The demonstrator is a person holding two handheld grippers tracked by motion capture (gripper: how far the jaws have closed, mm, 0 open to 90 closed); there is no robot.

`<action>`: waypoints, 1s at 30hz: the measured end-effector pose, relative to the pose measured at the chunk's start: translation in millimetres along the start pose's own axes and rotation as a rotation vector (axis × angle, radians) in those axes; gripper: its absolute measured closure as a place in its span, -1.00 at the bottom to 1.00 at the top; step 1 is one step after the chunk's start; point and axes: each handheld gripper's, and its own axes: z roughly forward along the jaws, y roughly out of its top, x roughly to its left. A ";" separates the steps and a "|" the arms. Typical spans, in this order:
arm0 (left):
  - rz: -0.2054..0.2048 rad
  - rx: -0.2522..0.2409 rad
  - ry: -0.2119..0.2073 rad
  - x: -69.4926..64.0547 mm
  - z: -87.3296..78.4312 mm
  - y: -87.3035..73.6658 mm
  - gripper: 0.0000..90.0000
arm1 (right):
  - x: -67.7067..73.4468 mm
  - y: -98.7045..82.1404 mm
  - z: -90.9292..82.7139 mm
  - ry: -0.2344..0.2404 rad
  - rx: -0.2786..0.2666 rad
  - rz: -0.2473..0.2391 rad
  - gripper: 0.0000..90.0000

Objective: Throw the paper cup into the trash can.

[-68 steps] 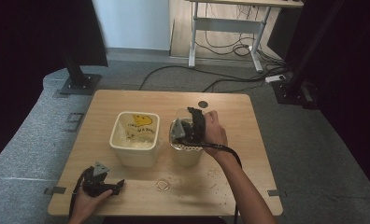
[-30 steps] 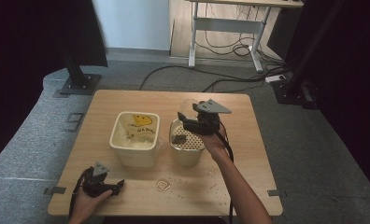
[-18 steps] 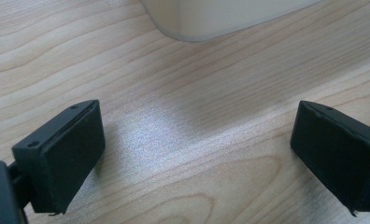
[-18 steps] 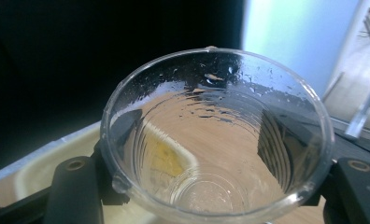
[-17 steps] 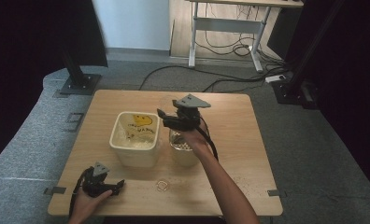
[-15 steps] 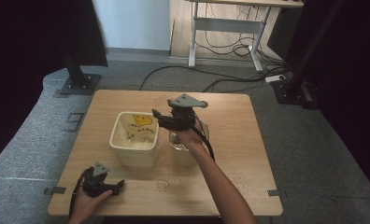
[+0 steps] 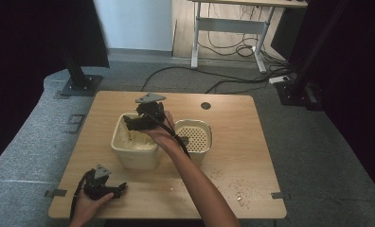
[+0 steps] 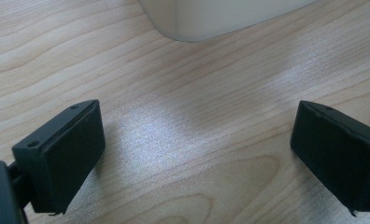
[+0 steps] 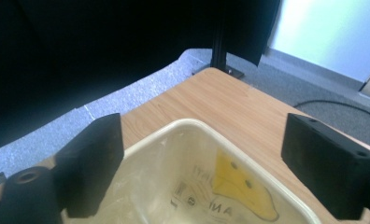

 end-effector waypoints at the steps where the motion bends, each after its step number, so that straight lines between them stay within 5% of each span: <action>1: 0.001 0.000 -0.001 0.0 0.0 0.0 -0.94 | 0.2 0.3 0.2 0.005 0.001 0.004 -0.76; 11: 0.003 -0.001 -0.001 -0.2 -0.1 -0.1 -0.93 | -13.2 -6.7 -24.0 -0.001 -0.037 0.005 -0.71; 17: 0.002 -0.002 -0.001 -0.2 0.0 -0.1 -0.93 | -32.2 -20.9 -55.7 -0.021 -0.075 0.015 -0.62; 30: 0.002 -0.003 -0.001 -0.2 0.0 -0.2 -0.93 | -63.1 -86.0 -122.0 -0.045 -0.083 -0.061 -0.56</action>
